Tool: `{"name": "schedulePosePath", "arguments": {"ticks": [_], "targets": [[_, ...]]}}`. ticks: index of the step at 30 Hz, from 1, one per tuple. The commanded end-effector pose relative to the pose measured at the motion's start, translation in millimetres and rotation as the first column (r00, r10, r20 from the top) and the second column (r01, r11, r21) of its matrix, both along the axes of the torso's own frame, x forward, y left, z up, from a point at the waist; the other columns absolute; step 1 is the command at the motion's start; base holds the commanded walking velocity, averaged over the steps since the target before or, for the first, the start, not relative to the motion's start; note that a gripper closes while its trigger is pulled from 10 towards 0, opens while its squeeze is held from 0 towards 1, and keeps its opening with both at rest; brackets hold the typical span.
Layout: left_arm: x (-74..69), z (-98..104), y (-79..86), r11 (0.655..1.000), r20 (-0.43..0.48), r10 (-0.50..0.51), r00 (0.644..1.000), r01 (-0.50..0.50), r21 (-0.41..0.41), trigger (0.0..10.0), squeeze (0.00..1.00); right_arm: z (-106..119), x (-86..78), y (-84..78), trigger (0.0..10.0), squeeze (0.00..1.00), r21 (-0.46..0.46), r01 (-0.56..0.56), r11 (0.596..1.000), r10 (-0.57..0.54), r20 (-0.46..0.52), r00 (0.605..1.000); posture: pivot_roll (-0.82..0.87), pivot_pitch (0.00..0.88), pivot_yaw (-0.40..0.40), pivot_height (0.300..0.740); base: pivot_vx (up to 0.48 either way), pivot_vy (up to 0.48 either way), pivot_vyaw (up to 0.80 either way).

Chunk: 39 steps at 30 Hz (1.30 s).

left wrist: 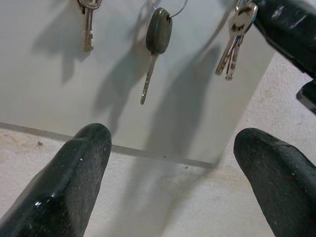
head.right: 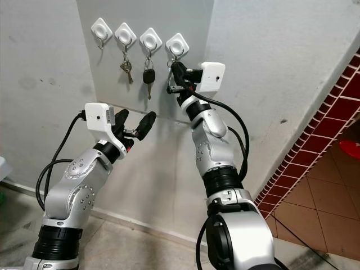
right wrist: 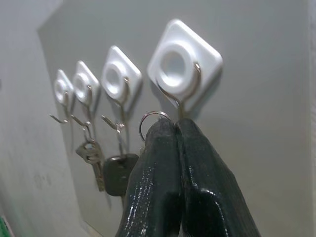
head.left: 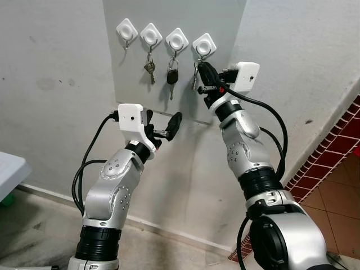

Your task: Hang keys on a hook

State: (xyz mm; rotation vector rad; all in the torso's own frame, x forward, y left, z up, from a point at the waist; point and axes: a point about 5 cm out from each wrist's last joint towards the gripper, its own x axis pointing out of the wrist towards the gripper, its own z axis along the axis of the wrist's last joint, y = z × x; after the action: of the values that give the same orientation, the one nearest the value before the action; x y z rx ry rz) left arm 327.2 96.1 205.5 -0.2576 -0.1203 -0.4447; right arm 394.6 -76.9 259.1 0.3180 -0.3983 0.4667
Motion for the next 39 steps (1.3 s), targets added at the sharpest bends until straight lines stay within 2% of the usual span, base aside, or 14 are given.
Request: {"name": "schedulePosePath", "arguments": {"ticks": [1,6,17,24,25,26,29,35,39], "targets": [[-0.4,9,-1.6,1.000,0.025,-0.006,1.000,0.006,-0.007,10.0,0.00,8,3.2,-3.9,10.0,0.00,0.017,0.019,1.000,-0.019,-0.005,1.000,0.00,0.030,-0.070,0.740,0.000,0.000,0.00],[-0.5,9,-1.3,1.000,0.023,-0.004,1.000,0.004,-0.010,10.0,0.00,9,5.3,-3.9,10.0,0.00,0.009,0.023,1.000,-0.023,-0.034,0.999,0.00,0.030,-0.070,0.740,0.000,0.000,0.00],[-0.9,9,-1.4,1.000,0.022,-0.001,1.000,0.002,-0.015,10.0,0.00,11,6.2,-4.2,10.0,0.00,-0.005,0.035,0.999,-0.035,-0.035,0.999,-0.01,0.034,-0.074,0.740,0.000,0.000,0.00],[-1.0,9,-0.6,1.000,0.021,0.001,1.000,-0.001,-0.017,10.0,0.00,1,4.2,-3.6,10.0,0.00,-0.032,0.012,0.999,-0.013,-0.045,0.999,-0.01,0.034,-0.076,0.740,0.000,0.000,0.00],[-1.1,8,-0.7,1.000,0.021,0.002,1.000,-0.001,-0.017,10.0,0.00,0,3.8,-4.4,10.0,0.93,-0.035,0.019,0.999,-0.021,-0.042,0.999,-0.01,0.034,-0.075,0.740,0.000,0.000,0.00],[-1.4,8,-0.8,1.000,0.021,0.001,1.000,-0.001,-0.017,10.0,0.00,-2,3.1,-4.7,10.0,1.00,-0.034,0.010,0.999,-0.012,-0.043,0.999,-0.01,0.033,-0.075,0.740,0.000,0.000,0.00],[-1.5,8,-0.9,1.000,0.020,0.001,1.000,-0.001,-0.016,10.0,0.00,-4,1.6,-5.5,10.0,1.00,-0.033,-0.001,0.999,0.000,-0.034,0.999,0.00,0.032,-0.075,0.740,0.000,0.000,0.00],[-1.0,3,0.4,1.000,0.013,0.017,1.000,-0.017,-0.004,10.0,0.00,-20,-4.3,-14.9,10.0,1.00,-0.045,0.046,0.998,-0.047,-0.034,0.998,0.01,0.022,-0.076,0.740,0.000,0.000,0.00],[-0.5,-8,1.9,0.999,0.000,0.035,0.999,-0.035,0.013,10.0,0.00,-35,-12.8,-25.1,10.0,1.00,-0.063,0.088,0.994,-0.090,-0.028,0.996,0.01,0.014,-0.076,0.740,0.000,0.000,0.00]]}}
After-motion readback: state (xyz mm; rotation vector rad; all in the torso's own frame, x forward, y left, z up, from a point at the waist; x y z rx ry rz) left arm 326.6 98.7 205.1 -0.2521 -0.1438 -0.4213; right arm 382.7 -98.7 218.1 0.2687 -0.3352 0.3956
